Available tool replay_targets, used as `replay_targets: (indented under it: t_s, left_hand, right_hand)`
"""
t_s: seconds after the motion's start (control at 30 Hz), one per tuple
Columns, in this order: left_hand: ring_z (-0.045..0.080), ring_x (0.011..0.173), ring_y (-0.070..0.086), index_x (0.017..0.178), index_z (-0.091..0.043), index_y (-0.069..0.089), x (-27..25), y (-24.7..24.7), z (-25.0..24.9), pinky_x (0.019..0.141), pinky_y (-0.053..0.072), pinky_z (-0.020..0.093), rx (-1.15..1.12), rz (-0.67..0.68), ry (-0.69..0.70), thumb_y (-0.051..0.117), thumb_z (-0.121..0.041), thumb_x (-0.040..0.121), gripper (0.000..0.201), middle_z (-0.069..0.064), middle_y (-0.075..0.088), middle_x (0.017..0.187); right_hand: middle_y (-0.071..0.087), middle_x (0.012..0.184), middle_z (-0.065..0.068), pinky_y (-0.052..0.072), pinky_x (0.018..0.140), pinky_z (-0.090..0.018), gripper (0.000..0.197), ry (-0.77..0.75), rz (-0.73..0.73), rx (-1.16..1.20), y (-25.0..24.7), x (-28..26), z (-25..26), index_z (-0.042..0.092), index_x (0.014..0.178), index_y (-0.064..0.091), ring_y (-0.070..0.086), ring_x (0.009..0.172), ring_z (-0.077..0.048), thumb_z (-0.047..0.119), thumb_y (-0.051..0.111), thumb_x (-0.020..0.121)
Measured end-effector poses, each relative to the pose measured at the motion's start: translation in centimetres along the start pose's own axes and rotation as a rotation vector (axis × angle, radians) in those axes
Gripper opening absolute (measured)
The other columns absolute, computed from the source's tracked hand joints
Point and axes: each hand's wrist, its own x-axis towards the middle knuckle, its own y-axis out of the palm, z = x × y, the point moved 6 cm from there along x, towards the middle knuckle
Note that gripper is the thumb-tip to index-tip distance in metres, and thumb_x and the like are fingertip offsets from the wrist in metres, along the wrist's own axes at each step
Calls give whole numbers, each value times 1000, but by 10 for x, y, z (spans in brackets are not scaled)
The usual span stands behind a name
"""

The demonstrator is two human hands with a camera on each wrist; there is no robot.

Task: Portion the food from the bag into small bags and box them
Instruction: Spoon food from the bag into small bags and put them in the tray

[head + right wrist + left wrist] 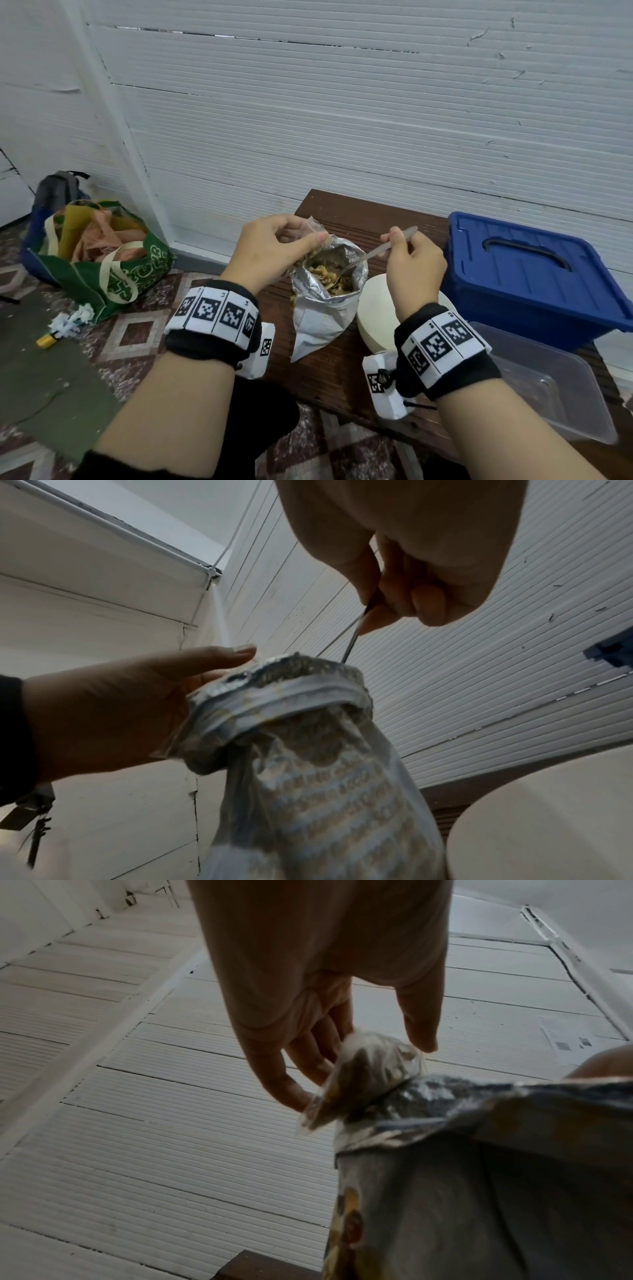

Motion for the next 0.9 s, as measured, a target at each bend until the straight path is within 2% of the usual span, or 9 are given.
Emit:
replay_targets:
  t_s: [0.07,0.27,0.3,0.4,0.43,0.53,0.67,0.77,0.9]
  left_hand:
    - [3,87,64,89,-21,73,-1,-1,-1,77,51,15,3,-4,9,78,-43,73,28,-9,71,86]
    - [3,86,63,91,-23,72,-2,-5,-2,72,48,9,32,0,26,76,-43,74,26,-10,70,86]
    - [2,85,63,90,-25,72,-3,-4,-2,72,48,9,42,4,29,76,-41,75,23,-11,70,86]
    - [-1,83,62,91,-27,70,-5,-4,-4,70,47,6,50,6,41,78,-40,75,22,-13,69,86]
    - [-2,81,62,92,-27,69,-5,-3,-4,70,46,5,53,7,45,78,-39,74,23,-13,69,87]
    - [-4,77,59,97,-24,70,-5,1,-4,68,44,4,70,33,54,79,-40,73,30,-13,68,87]
    - [-7,77,60,100,-24,71,-4,6,-4,67,43,3,102,66,71,81,-42,70,36,-14,68,88]
    - [-9,79,61,102,-23,71,-4,9,-5,70,47,5,119,102,76,81,-41,70,39,-14,69,88]
    - [-8,84,62,102,-30,69,-5,11,-5,74,49,8,142,133,59,81,-46,67,41,-18,68,92]
  right_hand:
    - [62,69,4,38,57,-5,24,26,-29,19,-5,4,0,14,86,67,53,61,1,23,48,99]
    - [65,74,-1,36,55,-1,27,55,-120,33,-21,15,4,11,90,68,53,63,1,25,46,99]
    - [65,74,-2,38,56,-3,27,58,-135,38,-25,17,5,12,90,68,54,64,-1,25,46,99]
    - [69,85,-10,47,73,-25,26,68,-185,42,-35,24,11,18,83,66,60,77,-14,26,46,99]
    - [69,87,-11,48,75,-26,27,69,-199,47,-38,26,14,19,82,66,59,79,-15,26,46,99]
    - [67,82,-6,39,55,-3,28,50,-212,70,-45,33,24,13,88,69,53,67,-4,24,46,99]
    - [62,68,6,37,55,-3,27,13,-141,59,-38,34,36,14,85,68,52,63,1,24,46,99]
    - [66,73,0,38,60,-13,25,-23,-87,32,-26,31,43,18,82,66,57,70,-6,24,48,98]
    - [69,80,-4,36,57,-6,25,-41,-42,-5,-15,29,48,18,82,67,59,77,-10,25,48,98]
